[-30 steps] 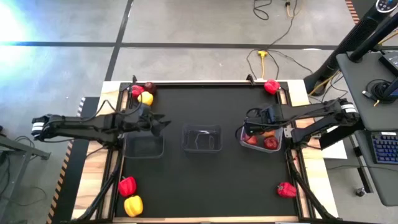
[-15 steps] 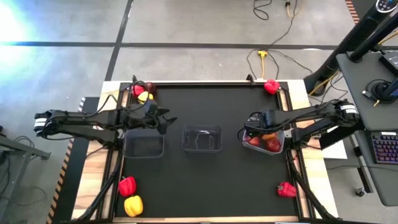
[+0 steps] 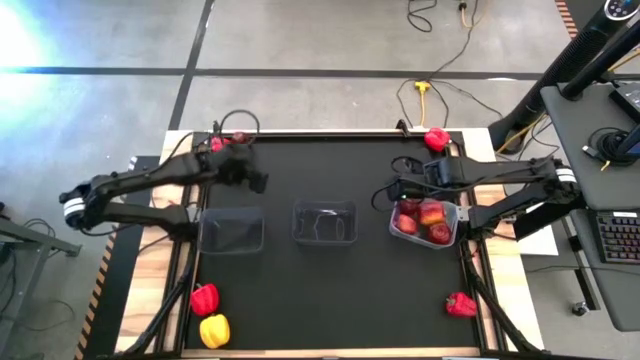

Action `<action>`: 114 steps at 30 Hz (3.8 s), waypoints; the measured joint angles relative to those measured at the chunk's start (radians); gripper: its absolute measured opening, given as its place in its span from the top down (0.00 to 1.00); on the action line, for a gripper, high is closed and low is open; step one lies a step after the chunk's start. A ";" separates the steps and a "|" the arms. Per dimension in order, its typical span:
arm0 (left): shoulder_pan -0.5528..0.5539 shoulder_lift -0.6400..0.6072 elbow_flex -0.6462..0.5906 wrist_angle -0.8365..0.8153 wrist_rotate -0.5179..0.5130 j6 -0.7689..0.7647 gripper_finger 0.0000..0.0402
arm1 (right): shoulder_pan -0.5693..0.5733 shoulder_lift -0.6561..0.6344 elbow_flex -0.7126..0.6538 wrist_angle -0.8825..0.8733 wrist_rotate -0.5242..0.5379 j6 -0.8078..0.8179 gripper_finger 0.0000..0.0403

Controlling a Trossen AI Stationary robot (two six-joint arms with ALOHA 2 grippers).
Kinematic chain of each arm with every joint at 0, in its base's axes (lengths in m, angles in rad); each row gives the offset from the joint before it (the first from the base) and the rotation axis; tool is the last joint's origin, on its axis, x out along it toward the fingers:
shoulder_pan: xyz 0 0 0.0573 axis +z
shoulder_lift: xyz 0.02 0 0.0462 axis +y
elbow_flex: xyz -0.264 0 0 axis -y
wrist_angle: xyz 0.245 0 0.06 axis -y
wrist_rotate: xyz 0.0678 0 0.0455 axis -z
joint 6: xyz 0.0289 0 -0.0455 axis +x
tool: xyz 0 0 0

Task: Sort produce into baskets
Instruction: Put the red apple into the transparent bin

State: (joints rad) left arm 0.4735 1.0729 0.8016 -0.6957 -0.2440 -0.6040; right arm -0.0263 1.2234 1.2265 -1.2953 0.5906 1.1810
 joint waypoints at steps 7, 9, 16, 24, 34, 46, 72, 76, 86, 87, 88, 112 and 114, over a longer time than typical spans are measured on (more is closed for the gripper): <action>0.264 0.206 0.172 -0.011 -0.001 0.153 0.19 | 0.000 0.001 0.096 0.027 0.027 -0.162 0.49; 0.319 0.265 0.201 0.013 0.001 0.174 0.19 | 0.000 0.001 0.110 0.026 0.039 -0.209 0.44; 0.443 0.451 0.280 0.025 0.027 0.211 0.16 | -0.031 0.000 0.112 0.022 0.089 -0.318 0.28; 0.528 0.655 0.417 -0.045 0.027 0.162 0.05 | -0.133 0.004 0.062 0.069 0.145 -0.459 0.22; 0.574 0.817 0.481 -0.083 0.106 0.132 0.11 | -0.245 0.002 0.026 0.084 0.145 -0.571 0.25; 0.496 0.793 0.452 -0.111 0.109 0.127 0.38 | -0.302 0.002 0.029 0.291 0.145 -0.768 0.25; -0.029 0.803 0.633 0.228 0.303 -0.007 0.38 | 0.152 -0.011 -0.017 0.203 -0.022 -0.354 0.37; -0.030 0.902 0.702 0.240 0.298 -0.003 0.35 | 0.215 -0.009 -0.024 0.202 -0.023 -0.195 0.38; -0.035 1.138 0.935 0.088 0.306 -0.007 0.30 | 0.261 -0.009 -0.025 0.175 -0.084 -0.142 0.33; -0.037 1.151 0.959 0.061 0.306 0.005 0.29 | 0.251 -0.009 -0.025 0.164 -0.102 -0.145 0.31; -0.039 1.163 0.982 0.037 0.306 0.020 0.27 | 0.234 -0.009 -0.027 0.159 -0.124 -0.159 0.30; -0.033 1.166 1.557 -0.682 0.214 0.259 0.19 | -0.376 0.051 -0.352 1.027 -0.631 -1.235 0.18; -0.025 1.102 1.488 -0.699 0.193 0.263 0.20 | -0.392 0.093 -0.360 1.093 -0.646 -1.272 0.17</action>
State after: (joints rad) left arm 0.4483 2.1745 2.2898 -1.3942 -0.0514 -0.3412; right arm -0.4180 1.3163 0.8664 -0.2021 -0.0557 -0.0908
